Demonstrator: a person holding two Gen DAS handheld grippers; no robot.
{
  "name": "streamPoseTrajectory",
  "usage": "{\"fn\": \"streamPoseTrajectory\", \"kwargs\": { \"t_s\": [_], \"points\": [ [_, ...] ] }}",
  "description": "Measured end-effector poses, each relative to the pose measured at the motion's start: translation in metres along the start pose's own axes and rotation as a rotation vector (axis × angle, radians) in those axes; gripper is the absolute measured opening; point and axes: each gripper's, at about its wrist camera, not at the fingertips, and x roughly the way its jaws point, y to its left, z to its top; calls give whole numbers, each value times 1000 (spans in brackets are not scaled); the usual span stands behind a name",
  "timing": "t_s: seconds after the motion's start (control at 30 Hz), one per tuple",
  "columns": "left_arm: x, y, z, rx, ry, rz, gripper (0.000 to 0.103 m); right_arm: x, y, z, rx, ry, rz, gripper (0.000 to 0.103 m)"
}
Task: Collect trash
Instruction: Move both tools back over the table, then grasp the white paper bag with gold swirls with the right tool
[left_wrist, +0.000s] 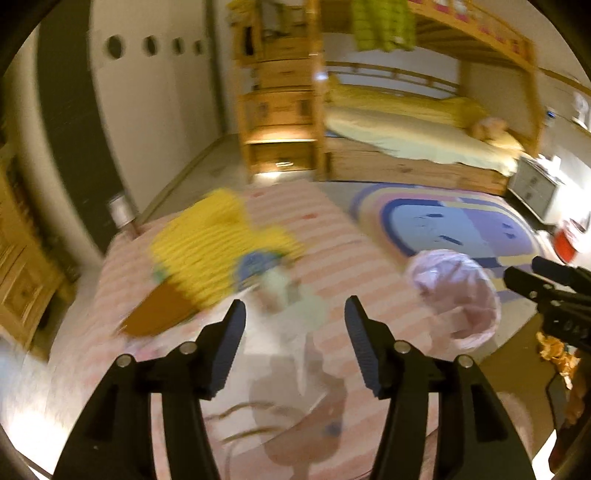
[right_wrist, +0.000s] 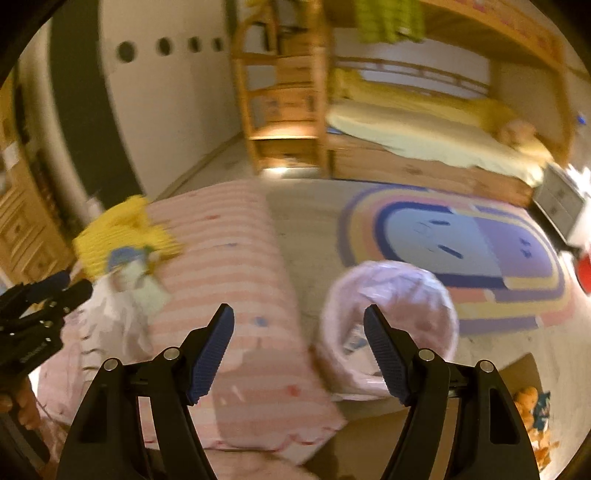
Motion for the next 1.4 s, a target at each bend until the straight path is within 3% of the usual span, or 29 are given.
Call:
{"fn": "streamPoseTrajectory", "kwargs": {
  "t_s": [0.17, 0.43, 0.57, 0.97, 1.1, 1.3, 1.37, 1.4],
  "points": [
    [-19, 60, -32, -92, 0, 102, 62, 4, 58, -5, -107, 17, 74, 72],
    [-20, 107, -73, -161, 42, 167, 76, 30, 125, -24, -217, 83, 153, 70],
    [-13, 117, -81, -197, 58, 169, 76, 44, 153, -35, -276, 123, 182, 61],
    [-7, 124, -95, -204, 77, 176, 76, 88, 188, -53, -340, 227, 197, 62],
    [-3, 122, -96, -200, 84, 174, 76, 86, 189, -56, -352, 198, 197, 61],
    [-4, 119, -96, -201, 87, 174, 76, 83, 181, -53, -338, 182, 196, 29],
    [-4, 119, -96, -200, 85, 171, 76, 80, 179, -52, -316, 187, 225, 8],
    [-6, 118, -96, -198, 82, 171, 76, 79, 177, -50, -304, 185, 236, 8]
  ]
}}
